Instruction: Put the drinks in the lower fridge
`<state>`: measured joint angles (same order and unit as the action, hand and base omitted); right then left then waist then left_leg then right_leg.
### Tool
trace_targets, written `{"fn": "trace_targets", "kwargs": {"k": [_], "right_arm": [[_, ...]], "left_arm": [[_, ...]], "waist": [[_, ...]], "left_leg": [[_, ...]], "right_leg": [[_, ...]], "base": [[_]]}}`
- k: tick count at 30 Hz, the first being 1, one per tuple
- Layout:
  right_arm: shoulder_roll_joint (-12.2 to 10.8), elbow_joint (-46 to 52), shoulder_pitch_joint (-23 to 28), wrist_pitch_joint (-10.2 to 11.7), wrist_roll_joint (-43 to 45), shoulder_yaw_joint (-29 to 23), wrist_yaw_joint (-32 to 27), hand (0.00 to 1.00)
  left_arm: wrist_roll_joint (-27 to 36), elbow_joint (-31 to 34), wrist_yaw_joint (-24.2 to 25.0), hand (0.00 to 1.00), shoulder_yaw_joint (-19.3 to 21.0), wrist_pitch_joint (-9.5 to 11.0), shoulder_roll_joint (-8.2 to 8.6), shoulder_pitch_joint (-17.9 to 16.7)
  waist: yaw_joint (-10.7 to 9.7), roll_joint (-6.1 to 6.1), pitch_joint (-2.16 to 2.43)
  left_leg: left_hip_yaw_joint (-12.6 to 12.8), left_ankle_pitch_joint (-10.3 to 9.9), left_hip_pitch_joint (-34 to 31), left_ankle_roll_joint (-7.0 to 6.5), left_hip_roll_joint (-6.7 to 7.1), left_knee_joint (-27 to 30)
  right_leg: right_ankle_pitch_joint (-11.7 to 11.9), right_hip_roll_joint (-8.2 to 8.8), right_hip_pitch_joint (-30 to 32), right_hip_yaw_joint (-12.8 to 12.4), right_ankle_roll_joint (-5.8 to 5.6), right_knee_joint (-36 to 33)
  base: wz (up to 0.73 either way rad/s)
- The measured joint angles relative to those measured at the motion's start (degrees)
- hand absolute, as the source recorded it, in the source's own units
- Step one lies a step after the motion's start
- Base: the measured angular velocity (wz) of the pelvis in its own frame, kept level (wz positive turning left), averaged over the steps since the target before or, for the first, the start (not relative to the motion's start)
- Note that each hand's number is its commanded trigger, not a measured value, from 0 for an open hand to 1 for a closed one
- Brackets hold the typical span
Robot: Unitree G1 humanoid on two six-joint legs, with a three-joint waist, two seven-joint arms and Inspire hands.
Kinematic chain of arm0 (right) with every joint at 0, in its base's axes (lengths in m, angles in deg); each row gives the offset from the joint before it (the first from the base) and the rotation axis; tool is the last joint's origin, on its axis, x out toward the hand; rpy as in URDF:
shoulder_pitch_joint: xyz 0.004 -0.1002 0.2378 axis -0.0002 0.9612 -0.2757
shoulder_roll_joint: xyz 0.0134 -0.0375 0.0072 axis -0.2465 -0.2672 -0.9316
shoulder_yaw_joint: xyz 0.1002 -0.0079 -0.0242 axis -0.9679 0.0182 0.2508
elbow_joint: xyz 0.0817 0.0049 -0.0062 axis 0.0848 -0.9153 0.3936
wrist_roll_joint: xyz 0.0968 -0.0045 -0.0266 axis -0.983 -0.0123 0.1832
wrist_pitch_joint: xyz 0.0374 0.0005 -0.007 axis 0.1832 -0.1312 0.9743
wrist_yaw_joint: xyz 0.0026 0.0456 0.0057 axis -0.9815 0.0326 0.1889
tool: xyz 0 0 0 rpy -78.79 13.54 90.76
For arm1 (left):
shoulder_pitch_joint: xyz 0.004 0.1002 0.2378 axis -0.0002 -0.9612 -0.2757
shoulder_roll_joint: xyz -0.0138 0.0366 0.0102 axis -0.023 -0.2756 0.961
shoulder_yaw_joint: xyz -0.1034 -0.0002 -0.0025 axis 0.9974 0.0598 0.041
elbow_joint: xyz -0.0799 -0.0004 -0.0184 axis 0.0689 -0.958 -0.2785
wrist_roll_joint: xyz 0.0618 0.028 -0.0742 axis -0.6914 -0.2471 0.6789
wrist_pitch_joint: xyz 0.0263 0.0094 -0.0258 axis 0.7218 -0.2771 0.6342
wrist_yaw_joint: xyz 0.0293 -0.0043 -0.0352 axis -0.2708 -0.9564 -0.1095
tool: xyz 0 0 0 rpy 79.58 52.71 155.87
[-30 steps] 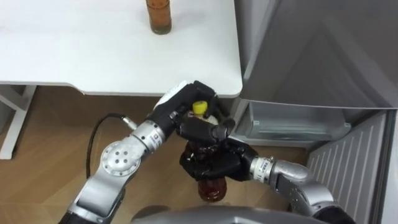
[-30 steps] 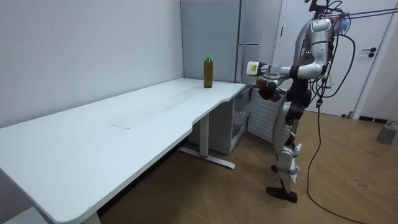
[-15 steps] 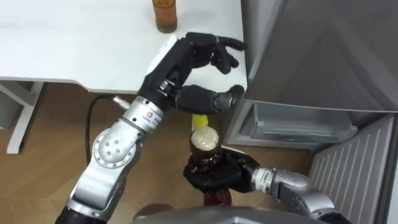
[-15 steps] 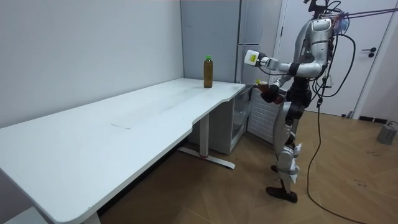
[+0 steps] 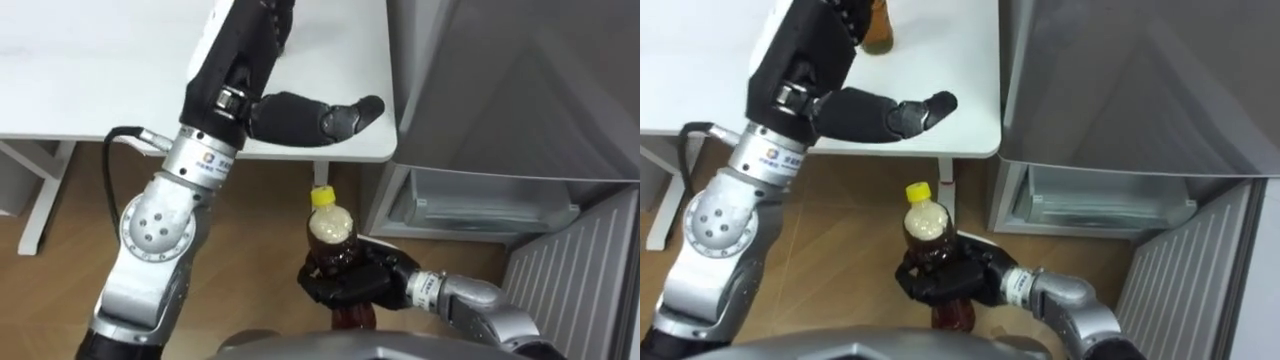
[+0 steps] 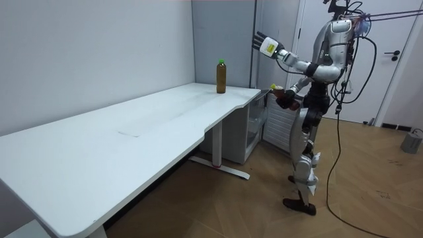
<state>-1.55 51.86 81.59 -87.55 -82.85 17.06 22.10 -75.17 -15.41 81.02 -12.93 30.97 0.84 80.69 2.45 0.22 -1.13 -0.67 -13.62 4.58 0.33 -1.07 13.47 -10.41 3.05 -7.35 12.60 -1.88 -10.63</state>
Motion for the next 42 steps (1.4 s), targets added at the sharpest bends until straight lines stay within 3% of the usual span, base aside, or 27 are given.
{"fn": "trace_targets", "kwargs": {"k": [3,8,12,16,18,21,24,26,28,33,37,41,42], "right_arm": [[0.0,-0.1,0.4,0.1,0.1,-0.9,0.0,1.0],[-0.4,-1.8,3.9,0.8,1.3,-4.7,-0.3,1.0],[-0.4,-1.8,6.1,0.8,2.0,-7.1,-0.6,1.0],[-0.3,-1.1,8.1,0.8,3.3,-9.9,-0.5,1.0],[-0.3,-1.0,8.6,0.8,3.5,-11.2,-0.4,1.0],[0.2,-0.8,8.9,0.7,4.4,-12.6,-0.6,1.0],[0.3,0.0,9.5,-0.1,4.3,-13.4,-2.5,1.0],[0.4,1.0,10.0,-1.5,4.6,-13.4,-4.2,1.0],[0.0,1.2,10.0,-2.7,4.6,-13.6,-5.7,1.0],[-0.6,1.9,9.0,-5.8,4.3,-13.5,-8.7,1.0],[-0.9,2.5,7.4,-7.1,1.1,-12.6,-11.0,1.0],[-1.8,2.8,6.5,-8.8,-0.9,-10.9,-12.7,1.0],[-2.1,2.7,6.6,-8.8,-1.3,-10.9,-13.1,1.0]], "left_arm": [[-0.3,4.5,-0.5,0.0,2.9,0.6,-0.03,0.0],[0.0,9.1,-3.7,0.0,12.6,3.3,0.01,0.3],[-0.2,9.3,-9.1,0.0,18.1,4.3,0.14,1.4],[-0.1,9.2,-13.3,0.0,24.5,5.0,0.57,1.5],[0.2,8.8,-15.7,0.0,27.3,5.1,0.57,1.4],[5.1,6.4,-19.2,0.0,31.2,5.9,0.56,1.2],[14.6,1.2,-22.7,0.0,35.4,6.0,0.56,-0.2],[20.6,-4.5,-25.4,0.0,37.6,5.0,0.68,-3.7],[26.1,-9.3,-27.5,0.0,38.5,4.2,1.22,-5.7],[34.4,-23.3,-33.0,0.0,36.1,1.0,1.69,-7.6],[46.8,-38.4,-32.7,0.0,28.2,-0.3,1.29,-9.2],[62.4,-55.7,-29.6,0.0,20.5,-4.2,1.91,-10.2],[65.0,-57.1,-29.1,0.0,19.8,-4.7,1.94,-10.7]], "waist": [[1.1,0.2,0.08],[2.9,0.45,0.26],[5.4,0.58,0.3],[7.6,1.03,0.66],[7.9,1.17,0.75],[9.0,1.56,0.87],[10.6,1.86,1.14],[10.7,1.49,1.2],[11.0,1.34,1.45],[12.7,-0.35,1.08],[12.1,-0.4,1.02],[11.9,-0.51,0.99],[11.8,-0.61,0.96]], "left_leg": [[-0.2,0.0,0.3,0.01,-0.03,-0.2],[-0.1,0.1,2.1,0.08,-0.03,-0.9],[0.0,0.1,2.0,0.09,-0.02,-0.9],[-0.7,0.1,2.1,0.1,0.01,-1.4],[-1.1,0.1,2.1,0.1,0.1,-1.2],[-1.2,0.1,2.6,0.1,0.2,-1.2],[-1.2,0.3,3.3,0.07,0.34,-2.0],[-1.3,0.3,4.2,0.06,0.46,-2.1],[-1.3,0.3,4.5,0.05,0.48,-2.2],[-1.2,0.3,4.0,0.02,0.51,-2.1],[-1.3,0.2,3.9,-0.11,0.69,-2.7],[-1.1,0.2,3.9,-0.11,0.67,-2.8],[-1.1,0.2,3.9,-0.11,0.65,-2.9]], "right_leg": [[0.0,-0.04,-0.1,-0.1,0.0,0.0],[0.0,-0.04,-1.8,0.3,-0.02,0.3],[0.0,-0.18,-1.8,0.1,0.0,0.8],[0.0,-0.22,-1.8,0.2,0.02,0.9],[0.0,-0.18,-2.1,0.6,0.02,0.9],[0.0,-0.07,-2.6,0.9,0.01,1.0],[-0.1,-0.01,-3.1,0.7,0.02,1.3],[-0.2,0.02,-3.8,0.9,0.01,2.1],[-0.3,0.04,-3.7,0.8,-0.01,2.1],[-0.3,0.06,-3.6,0.5,-0.01,2.1],[-0.3,0.21,-3.5,0.7,-0.08,2.1],[-0.3,0.15,-3.5,0.6,-0.08,2.8],[-0.3,0.14,-3.4,0.6,-0.08,2.8]], "base": [[-0.01],[0.0],[-0.05],[0.01],[0.1],[0.03],[-0.04],[0.0],[0.0],[-0.02],[0.01],[-0.03],[0.0]]}}
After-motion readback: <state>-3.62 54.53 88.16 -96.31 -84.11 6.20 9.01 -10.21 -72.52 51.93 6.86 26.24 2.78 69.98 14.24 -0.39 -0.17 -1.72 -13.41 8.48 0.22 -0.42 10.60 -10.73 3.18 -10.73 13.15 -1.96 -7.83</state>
